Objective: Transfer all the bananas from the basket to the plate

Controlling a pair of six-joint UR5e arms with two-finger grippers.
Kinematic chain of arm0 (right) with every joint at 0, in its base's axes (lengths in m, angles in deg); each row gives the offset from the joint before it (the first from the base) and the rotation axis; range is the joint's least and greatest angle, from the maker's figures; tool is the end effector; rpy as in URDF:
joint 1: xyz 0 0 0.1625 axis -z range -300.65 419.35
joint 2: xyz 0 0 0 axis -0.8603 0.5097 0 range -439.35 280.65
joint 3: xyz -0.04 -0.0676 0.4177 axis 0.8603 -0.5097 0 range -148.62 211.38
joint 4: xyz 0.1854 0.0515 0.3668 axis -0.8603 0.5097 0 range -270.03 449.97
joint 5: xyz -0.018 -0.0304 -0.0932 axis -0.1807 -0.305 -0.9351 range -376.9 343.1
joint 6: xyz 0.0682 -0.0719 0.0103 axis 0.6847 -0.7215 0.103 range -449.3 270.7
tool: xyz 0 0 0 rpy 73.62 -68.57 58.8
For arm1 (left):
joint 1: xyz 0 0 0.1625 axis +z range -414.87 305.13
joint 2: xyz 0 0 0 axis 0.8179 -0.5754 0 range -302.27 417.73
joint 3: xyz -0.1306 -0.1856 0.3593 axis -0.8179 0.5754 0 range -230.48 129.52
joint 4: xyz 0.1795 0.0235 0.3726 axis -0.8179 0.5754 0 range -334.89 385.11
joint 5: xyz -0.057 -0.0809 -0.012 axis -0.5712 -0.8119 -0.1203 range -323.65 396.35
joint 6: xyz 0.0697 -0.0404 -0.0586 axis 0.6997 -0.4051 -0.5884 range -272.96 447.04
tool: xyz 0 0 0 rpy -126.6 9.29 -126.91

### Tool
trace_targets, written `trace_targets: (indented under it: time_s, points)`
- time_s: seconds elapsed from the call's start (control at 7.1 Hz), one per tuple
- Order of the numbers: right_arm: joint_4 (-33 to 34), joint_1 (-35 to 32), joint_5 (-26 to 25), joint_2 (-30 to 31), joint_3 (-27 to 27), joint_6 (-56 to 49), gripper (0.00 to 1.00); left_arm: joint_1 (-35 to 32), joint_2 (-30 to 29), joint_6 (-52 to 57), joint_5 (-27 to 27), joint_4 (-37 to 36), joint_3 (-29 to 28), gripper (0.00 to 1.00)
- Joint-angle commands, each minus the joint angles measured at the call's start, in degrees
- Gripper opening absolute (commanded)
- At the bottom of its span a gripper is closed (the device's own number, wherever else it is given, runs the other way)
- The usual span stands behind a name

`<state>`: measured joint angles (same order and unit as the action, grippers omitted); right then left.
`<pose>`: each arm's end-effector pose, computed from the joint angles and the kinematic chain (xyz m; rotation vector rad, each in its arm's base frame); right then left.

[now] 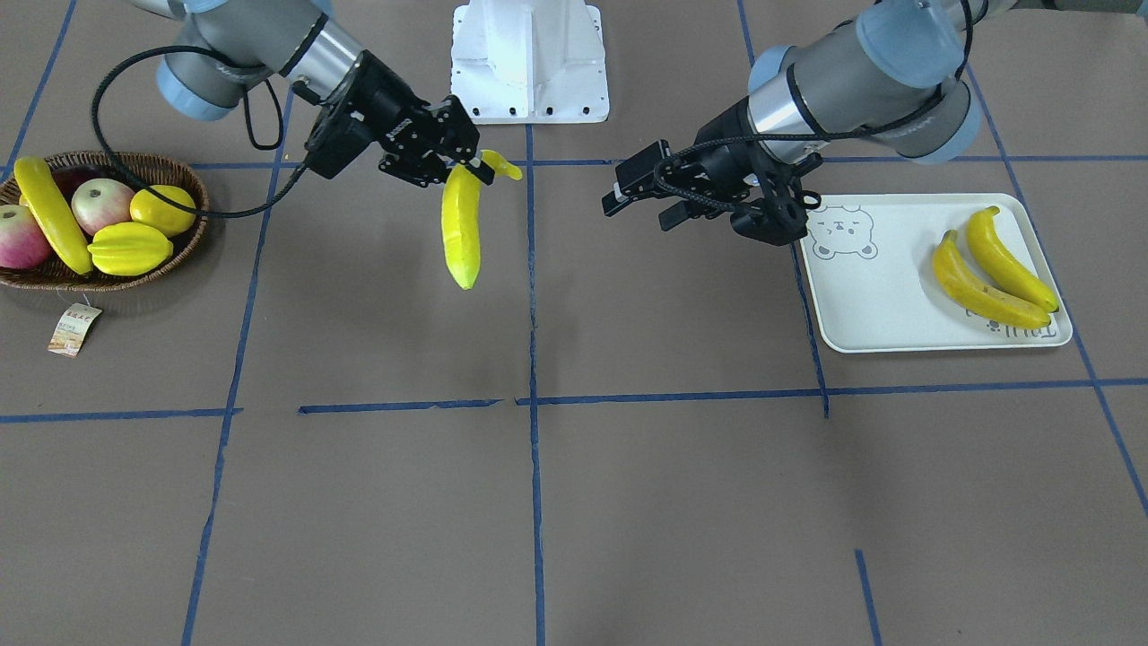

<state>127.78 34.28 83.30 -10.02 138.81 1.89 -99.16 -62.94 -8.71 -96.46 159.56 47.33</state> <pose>-0.4548 -0.3405 0.2180 0.1889 -1.5686 0.2191 0.3900 -0.4719 0.1941 -0.1203 1.4776 -0.1673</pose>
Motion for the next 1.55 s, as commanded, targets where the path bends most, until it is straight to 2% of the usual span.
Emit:
trace_targets:
  time_s: [0.0,0.14,0.42,0.56,0.7,0.99,1.41]
  points:
    - [0.4,3.4,-3.4,-2.3,-0.8,0.1,0.02,4.4,-2.6,-3.5,5.2,-0.1,-0.5,0.99]
    - [0.2,4.1,-4.6,-2.4,-0.8,0.1,0.02,6.1,-3.9,-4.4,8.0,-0.2,-0.7,0.99]
    - [0.5,4.8,-5.2,-3.1,-0.9,0.1,0.02,7.3,-4.8,-5.3,9.2,-0.4,-0.9,0.98]
    - [0.4,4.9,-5.4,-3.1,-0.8,0.3,0.02,8.8,-5.0,-5.6,11.5,-0.4,-1.2,0.97]
    - [0.4,5.0,-5.5,-3.1,-0.8,0.5,0.02,10.3,-5.0,-5.6,13.4,-0.3,-1.3,0.91]
    - [0.4,5.0,-5.5,-3.1,-0.7,0.6,0.02,10.8,-4.9,-5.6,13.7,-0.3,-1.4,0.84]
    - [0.5,5.4,-5.6,-3.1,-0.7,0.6,0.02,10.8,-5.0,-6.1,13.7,-0.3,-1.3,0.57]
